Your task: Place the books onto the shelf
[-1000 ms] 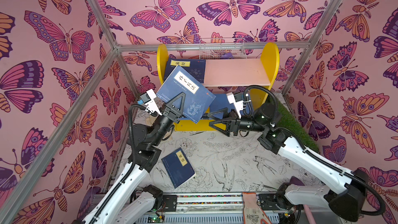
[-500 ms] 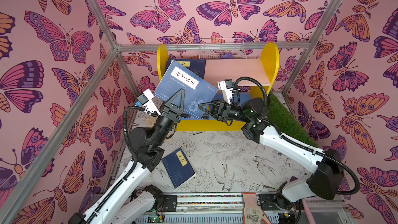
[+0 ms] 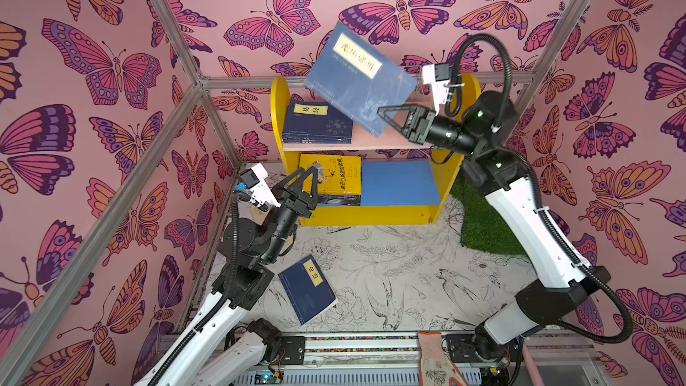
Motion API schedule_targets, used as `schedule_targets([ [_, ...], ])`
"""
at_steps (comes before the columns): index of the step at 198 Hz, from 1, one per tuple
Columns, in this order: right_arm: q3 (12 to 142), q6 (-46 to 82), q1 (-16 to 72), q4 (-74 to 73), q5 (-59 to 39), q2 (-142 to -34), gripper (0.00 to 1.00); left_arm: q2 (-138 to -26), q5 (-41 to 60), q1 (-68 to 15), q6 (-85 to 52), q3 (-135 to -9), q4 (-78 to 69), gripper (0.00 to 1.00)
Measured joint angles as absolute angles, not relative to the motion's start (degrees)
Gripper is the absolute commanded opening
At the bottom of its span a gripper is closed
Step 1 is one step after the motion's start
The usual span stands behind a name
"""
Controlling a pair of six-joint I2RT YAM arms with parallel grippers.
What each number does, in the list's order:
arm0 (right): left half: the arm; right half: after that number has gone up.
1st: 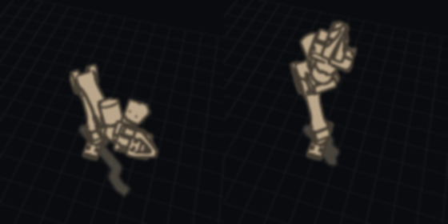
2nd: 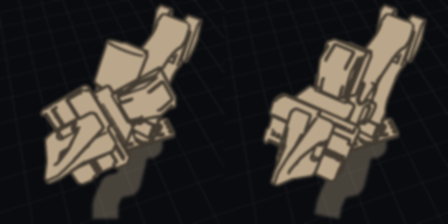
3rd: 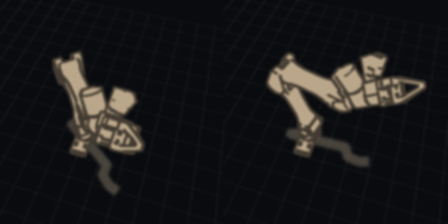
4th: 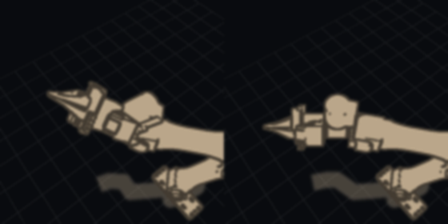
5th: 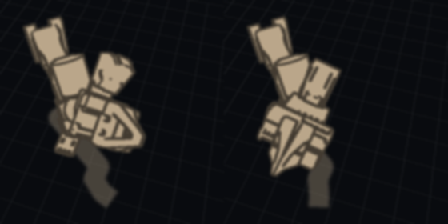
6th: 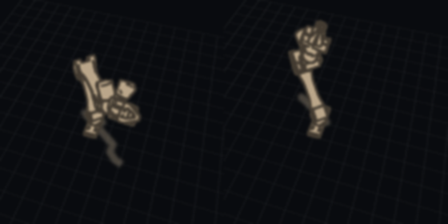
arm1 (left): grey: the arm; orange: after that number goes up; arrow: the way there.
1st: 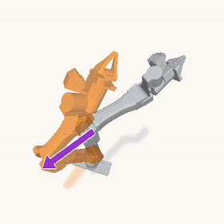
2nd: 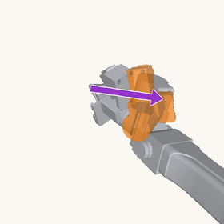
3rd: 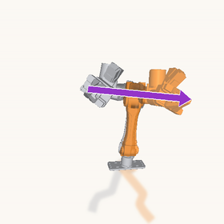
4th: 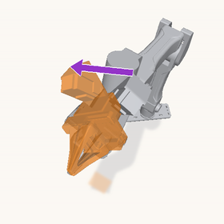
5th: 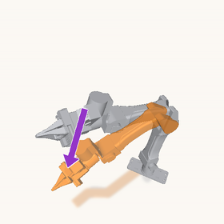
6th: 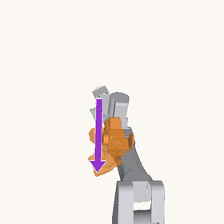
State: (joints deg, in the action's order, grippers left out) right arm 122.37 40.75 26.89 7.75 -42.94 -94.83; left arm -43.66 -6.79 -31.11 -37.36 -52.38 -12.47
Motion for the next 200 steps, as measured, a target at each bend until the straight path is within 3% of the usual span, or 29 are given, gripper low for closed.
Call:
schedule_targets([
  [53, 149.0, 38.8, 24.5, 27.3, -49.8, -114.7, 0.00, -44.2, -14.7, -31.2, -35.8, -53.8, 3.6, 0.56],
  [91, 149.1, 40.7, 24.5, 31.2, -51.7, -121.0, 0.00, -46.9, -15.0, -31.2, -36.1, -53.8, 7.8, 0.55],
  [159, 148.9, 39.2, 25.1, 32.4, -52.2, -121.4, 0.02, -50.3, -14.1, -31.8, -36.9, -54.8, 8.9, 0.55],
  [172, 148.9, 39.2, 25.2, 32.4, -52.4, -121.5, 0.09, -51.2, -13.7, -32.0, -37.1, -55.0, 8.9, 0.55],
  [185, 148.9, 39.2, 25.3, 32.4, -52.6, -121.7, 0.28, -52.0, -13.3, -32.4, -37.3, -55.3, 8.9, 0.55],
  [200, 148.9, 38.9, 25.4, 32.4, -52.1, -122.1, 0.42, -53.0, -13.0, -32.8, -37.5, -55.6, 8.9, 0.55],
])
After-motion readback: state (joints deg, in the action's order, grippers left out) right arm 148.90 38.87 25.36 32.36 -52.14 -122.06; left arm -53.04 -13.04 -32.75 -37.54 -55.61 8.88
